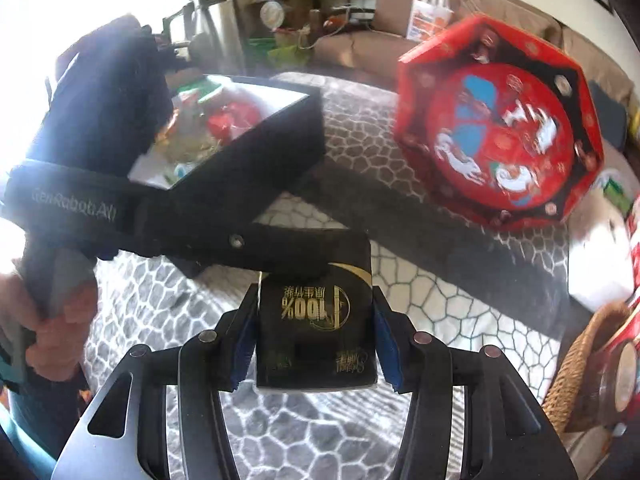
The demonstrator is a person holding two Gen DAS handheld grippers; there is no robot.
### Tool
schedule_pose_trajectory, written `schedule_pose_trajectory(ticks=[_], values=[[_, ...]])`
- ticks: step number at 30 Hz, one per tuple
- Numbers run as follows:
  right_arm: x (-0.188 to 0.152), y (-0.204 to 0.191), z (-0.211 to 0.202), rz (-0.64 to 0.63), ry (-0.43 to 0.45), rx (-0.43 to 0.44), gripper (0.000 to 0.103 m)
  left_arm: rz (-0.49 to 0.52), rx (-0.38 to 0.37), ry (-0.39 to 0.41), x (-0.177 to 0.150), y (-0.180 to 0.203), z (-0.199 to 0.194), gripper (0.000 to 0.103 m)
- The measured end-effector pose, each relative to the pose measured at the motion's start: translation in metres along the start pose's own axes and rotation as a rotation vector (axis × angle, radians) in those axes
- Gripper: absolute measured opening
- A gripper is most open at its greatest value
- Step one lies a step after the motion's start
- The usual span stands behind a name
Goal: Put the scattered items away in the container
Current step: 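Carry the black box over the white tray with the right gripper, then lower the black box onto the tray and open the right gripper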
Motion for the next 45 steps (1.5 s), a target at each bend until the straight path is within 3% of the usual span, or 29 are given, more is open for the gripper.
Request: schedule_pose_trajectory(ticks=[5,11,17,21,25,27,31,38,45], values=[[0.033,-0.039,-0.022,-0.039,0.043,0.035,0.053,-0.005,-0.024,0.074,0.008,0.009,-0.063,0.027],[0.105,-0.106,-0.025,-0.089,0.068,0.126,0.053,0.022,0.043,0.16,0.044,0.004,-0.156,0.026],[0.173,-0.17,0.026,-0.111,0.014,0.188,0.057,-0.025,0.08,0.225,0.082,-0.043,-0.231,0.024],[0.181,-0.2,0.078,-0.151,-0.082,0.203,0.054,-0.058,0.179,0.167,0.091,-0.087,-0.235,0.025],[0.164,-0.196,0.133,-0.201,-0.26,0.104,0.054,-0.1,0.284,0.098,0.093,-0.13,-0.217,0.031],[0.154,-0.179,0.157,-0.16,-0.357,0.026,0.054,-0.144,0.324,0.115,0.093,-0.15,-0.215,0.041],[0.145,-0.15,0.19,-0.087,-0.478,-0.057,0.054,-0.186,0.338,0.14,0.091,-0.171,-0.217,0.041],[0.147,-0.146,0.217,-0.031,-0.6,-0.236,0.054,-0.094,0.44,0.214,0.088,-0.158,-0.242,0.042],[0.127,-0.155,0.253,-0.112,-0.707,-0.367,0.054,-0.083,0.425,0.239,0.084,-0.149,-0.269,0.042]])
Point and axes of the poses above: each gripper's, at about its wrist camera, not at the fingertips, and z roughly the way its jaws point, y to its right, x to its top, the point moved 6 cm from there along z, roughly the way its jaws point, and after that the axes turned 6 degrees about -x, right-handed, at the moved point
